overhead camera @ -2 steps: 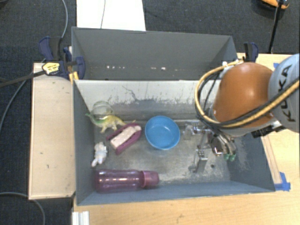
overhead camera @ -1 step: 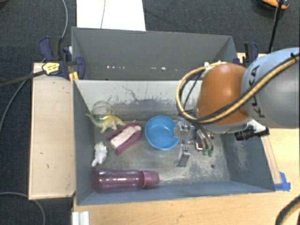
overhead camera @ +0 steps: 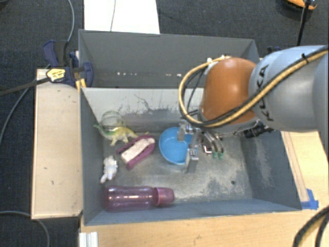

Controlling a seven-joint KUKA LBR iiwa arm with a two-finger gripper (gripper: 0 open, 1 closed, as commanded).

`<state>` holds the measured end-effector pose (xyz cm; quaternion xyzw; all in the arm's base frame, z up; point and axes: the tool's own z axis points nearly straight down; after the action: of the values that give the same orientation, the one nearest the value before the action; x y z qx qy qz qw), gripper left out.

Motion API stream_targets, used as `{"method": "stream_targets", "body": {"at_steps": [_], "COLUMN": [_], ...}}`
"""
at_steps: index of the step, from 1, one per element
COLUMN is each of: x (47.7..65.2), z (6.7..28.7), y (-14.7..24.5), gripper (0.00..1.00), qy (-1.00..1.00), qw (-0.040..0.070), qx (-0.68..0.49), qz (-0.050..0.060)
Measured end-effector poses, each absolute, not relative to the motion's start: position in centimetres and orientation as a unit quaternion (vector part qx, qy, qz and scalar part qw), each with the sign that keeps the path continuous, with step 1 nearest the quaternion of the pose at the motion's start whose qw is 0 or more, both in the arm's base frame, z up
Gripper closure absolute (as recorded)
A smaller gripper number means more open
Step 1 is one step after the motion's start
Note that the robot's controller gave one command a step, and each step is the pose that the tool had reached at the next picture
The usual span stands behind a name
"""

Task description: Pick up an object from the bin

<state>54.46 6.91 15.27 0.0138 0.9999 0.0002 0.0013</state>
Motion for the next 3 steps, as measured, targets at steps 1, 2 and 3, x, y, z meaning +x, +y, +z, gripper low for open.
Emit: {"method": "stream_targets", "body": {"at_steps": [1,2,3], "x": [55.1,54.9,54.5], "z": [15.0,10.9,7.0], "y": [8.3,8.9,9.6], "gripper": [0.00,0.00,1.00], "qy": [0.999,0.995,0.999], "qw": [0.002,0.003,0.002], "qx": [-0.033,0.100,0.047], "qz": [0.001,0.001,0.001]}}
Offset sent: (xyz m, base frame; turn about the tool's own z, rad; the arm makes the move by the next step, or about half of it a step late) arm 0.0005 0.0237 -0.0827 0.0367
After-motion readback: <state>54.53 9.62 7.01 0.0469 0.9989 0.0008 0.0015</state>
